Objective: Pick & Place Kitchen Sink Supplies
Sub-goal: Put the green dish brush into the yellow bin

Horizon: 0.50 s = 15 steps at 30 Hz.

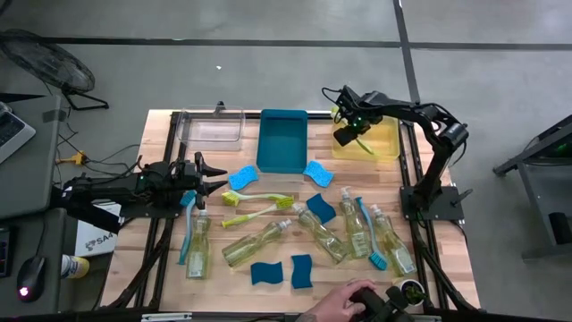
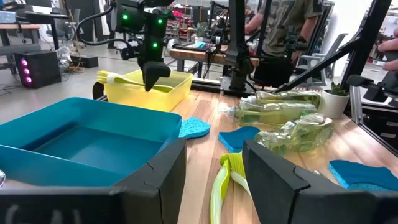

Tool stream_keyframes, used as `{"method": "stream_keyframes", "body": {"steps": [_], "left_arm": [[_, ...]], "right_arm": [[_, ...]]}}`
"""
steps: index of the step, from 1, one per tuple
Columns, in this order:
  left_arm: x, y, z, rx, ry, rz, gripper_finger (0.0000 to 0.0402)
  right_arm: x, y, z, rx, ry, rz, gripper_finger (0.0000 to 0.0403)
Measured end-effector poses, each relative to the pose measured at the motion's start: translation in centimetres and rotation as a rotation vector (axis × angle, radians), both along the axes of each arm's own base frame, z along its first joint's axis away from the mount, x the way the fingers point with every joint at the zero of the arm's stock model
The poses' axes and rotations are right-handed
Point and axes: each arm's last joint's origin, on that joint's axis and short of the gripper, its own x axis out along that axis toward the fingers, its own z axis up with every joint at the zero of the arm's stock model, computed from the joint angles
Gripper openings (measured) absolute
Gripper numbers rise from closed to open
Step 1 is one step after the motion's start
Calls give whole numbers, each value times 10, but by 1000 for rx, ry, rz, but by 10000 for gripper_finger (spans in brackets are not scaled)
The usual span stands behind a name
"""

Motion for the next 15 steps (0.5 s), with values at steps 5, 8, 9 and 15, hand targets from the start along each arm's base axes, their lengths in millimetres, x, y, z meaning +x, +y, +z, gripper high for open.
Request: {"method": "stream_keyframes", "body": {"steps": [5, 8, 9, 15], "left_arm": [[0, 0, 0, 0, -1, -1, 154], [0, 0, 0, 0, 0, 0, 154], [0, 0, 0, 0, 0, 0, 154], [0, 0, 0, 0, 0, 0, 154]], "right_arm": [[0, 0, 0, 0, 4, 21, 35], [0, 0, 1, 3, -2, 25, 35], [0, 1, 2, 3, -7, 27, 35], [-5, 6, 19, -14, -33, 42, 36]]}}
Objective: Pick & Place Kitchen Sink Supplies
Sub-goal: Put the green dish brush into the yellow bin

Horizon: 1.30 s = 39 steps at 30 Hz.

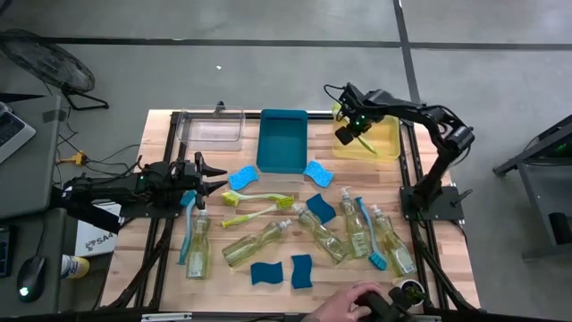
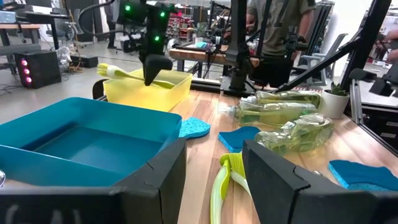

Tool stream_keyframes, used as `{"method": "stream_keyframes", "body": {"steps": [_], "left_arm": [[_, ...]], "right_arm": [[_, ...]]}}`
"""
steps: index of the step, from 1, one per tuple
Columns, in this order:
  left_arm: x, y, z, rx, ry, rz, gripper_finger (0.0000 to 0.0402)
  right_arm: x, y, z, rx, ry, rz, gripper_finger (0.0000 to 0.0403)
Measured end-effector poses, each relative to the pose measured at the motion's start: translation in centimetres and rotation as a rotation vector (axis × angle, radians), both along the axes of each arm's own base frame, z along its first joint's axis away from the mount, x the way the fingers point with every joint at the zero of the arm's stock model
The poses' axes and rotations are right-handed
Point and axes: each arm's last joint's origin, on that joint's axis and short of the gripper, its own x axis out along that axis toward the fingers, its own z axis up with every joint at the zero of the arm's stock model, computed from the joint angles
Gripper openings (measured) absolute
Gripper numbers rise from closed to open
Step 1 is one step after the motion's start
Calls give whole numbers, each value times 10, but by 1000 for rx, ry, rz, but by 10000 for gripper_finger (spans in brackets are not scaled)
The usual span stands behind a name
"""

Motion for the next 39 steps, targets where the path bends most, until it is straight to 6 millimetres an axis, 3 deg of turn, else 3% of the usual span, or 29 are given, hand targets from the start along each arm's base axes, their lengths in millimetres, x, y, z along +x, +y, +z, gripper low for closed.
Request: {"method": "stream_keyframes", "body": {"steps": [7, 31, 39], "left_arm": [[0, 0, 0, 0, 0, 0, 154], [0, 0, 0, 0, 0, 0, 154], [0, 0, 0, 0, 0, 0, 154]], "right_arm": [[-13, 13, 15, 36, 86, 39, 36], [-15, 8, -9, 97, 254, 142, 43], [-16, 9, -8, 96, 258, 141, 92]]}}
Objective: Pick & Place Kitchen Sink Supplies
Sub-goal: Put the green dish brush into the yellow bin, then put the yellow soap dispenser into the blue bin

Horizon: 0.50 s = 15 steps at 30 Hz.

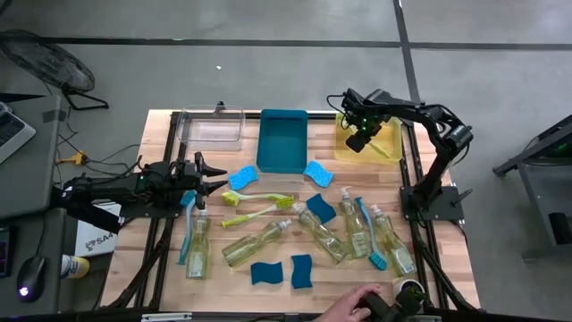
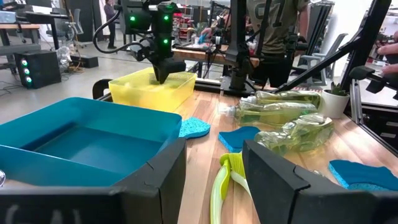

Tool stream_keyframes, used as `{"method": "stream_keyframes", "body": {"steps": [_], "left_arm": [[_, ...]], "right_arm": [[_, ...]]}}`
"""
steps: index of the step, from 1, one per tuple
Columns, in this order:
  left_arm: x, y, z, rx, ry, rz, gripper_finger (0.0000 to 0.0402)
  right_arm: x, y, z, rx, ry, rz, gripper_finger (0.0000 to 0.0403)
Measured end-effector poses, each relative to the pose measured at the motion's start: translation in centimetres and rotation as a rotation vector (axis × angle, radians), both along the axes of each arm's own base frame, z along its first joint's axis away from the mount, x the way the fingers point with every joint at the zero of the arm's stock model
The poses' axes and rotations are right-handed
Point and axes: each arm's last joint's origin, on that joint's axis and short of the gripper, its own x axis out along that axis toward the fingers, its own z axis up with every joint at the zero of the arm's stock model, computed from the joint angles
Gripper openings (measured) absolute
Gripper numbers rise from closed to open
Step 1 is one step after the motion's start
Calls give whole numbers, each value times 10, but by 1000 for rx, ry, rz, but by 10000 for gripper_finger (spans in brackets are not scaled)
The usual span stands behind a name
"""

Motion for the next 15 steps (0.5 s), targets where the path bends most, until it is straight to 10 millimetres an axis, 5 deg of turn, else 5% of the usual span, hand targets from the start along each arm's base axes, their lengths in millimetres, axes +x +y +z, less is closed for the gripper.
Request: {"method": "stream_keyframes", "body": {"steps": [15], "left_arm": [[0, 0, 0, 0, 0, 0, 154]], "right_arm": [[1, 15, 17, 51, -106, -145, 169]]}}
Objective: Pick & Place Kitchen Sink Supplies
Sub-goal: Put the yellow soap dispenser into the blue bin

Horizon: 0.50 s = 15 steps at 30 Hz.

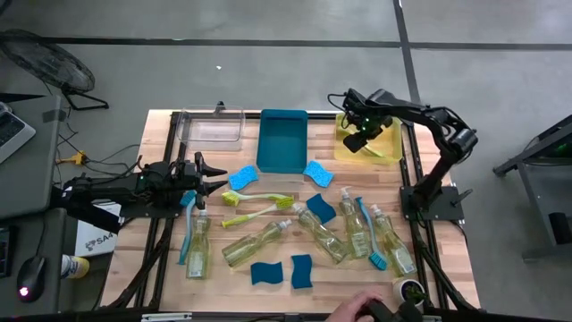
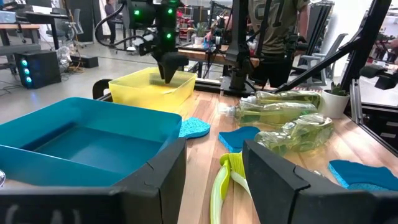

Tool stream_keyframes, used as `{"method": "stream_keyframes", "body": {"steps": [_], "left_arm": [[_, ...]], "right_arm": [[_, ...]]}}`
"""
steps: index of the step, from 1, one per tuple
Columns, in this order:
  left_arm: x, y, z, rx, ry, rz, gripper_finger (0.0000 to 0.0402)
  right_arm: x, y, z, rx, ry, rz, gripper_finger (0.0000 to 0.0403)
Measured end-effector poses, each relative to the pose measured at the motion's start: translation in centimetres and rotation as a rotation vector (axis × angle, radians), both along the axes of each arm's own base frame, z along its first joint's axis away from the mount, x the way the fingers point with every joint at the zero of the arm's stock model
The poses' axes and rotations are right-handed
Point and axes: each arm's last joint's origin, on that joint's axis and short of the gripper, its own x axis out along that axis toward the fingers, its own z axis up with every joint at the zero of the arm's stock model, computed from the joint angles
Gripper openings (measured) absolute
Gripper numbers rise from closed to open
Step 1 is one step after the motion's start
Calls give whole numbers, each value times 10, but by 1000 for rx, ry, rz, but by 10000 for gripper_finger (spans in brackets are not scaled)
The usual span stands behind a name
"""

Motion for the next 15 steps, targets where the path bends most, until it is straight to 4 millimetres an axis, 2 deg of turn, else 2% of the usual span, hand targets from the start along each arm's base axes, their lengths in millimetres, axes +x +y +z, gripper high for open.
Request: {"method": "stream_keyframes", "body": {"steps": [9, 15], "left_arm": [[0, 0, 0, 0, 0, 0, 154], [0, 0, 0, 0, 0, 0, 154]], "right_arm": [[-9, 32, 38, -25, -32, -118, 213], [-11, 64, 63, -56, -68, -145, 235]]}}
